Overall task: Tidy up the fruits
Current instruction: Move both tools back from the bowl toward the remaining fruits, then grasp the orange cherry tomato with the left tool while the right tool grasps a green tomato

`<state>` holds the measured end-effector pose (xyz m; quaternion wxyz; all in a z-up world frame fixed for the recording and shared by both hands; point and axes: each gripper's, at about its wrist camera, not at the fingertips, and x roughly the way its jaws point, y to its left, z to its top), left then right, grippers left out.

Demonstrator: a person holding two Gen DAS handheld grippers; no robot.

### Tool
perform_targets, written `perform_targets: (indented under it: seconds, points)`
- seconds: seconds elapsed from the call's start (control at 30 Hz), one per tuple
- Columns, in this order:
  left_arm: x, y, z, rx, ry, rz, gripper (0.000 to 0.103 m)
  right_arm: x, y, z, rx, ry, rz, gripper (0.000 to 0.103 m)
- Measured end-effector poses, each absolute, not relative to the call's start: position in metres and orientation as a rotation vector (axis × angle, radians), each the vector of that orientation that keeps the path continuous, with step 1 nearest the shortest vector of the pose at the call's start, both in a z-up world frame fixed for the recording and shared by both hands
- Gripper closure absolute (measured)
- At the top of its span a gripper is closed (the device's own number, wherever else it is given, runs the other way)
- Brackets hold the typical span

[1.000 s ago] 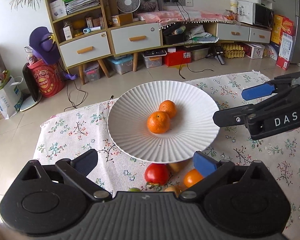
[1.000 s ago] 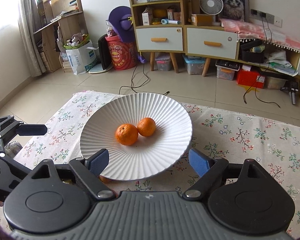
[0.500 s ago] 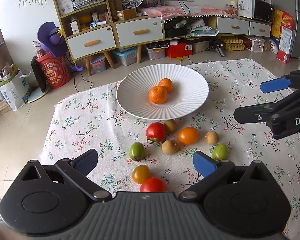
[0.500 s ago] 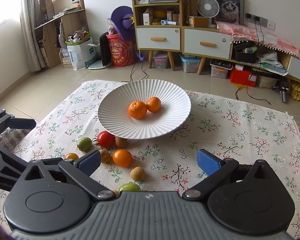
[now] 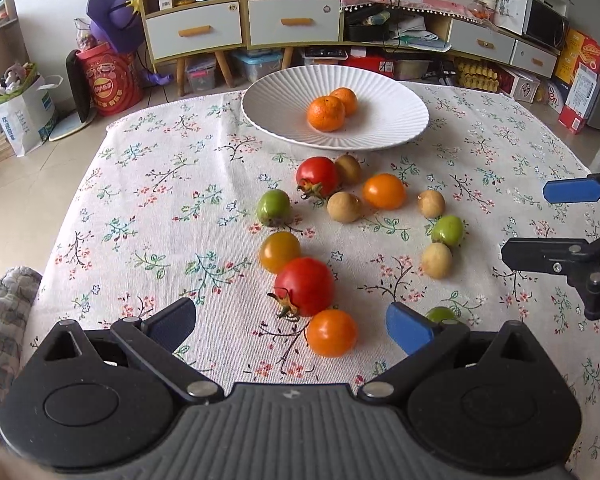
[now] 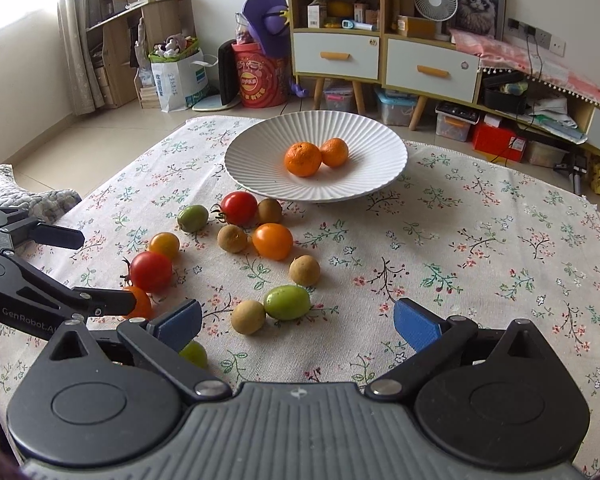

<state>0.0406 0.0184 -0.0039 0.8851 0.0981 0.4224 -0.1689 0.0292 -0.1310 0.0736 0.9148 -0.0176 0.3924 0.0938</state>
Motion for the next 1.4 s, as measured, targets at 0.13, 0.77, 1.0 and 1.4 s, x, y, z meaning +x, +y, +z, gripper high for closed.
perform_targets:
  seconds: [0.13, 0.77, 1.0, 1.4]
  points:
    - [0.035, 0.022, -0.017, 0.219, 0.883, -0.324, 0.004, 0.019, -0.122, 0.058, -0.035, 0.833, 0.219, 0.001]
    - [0.026, 0.02, -0.03, 0.129, 0.881, -0.422, 0.041, -0.008, -0.082, 0.033, -0.126, 0.846, 0.371, 0.014]
    - [0.027, 0.015, -0.03, 0.146, 0.864, -0.44, 0.057, -0.009, -0.077, 0.032, -0.129, 0.834, 0.389, 0.029]
    - [0.029, 0.015, -0.031, 0.148, 0.853, -0.435, 0.064, -0.003, -0.073, 0.032, -0.098, 0.826, 0.392, 0.053]
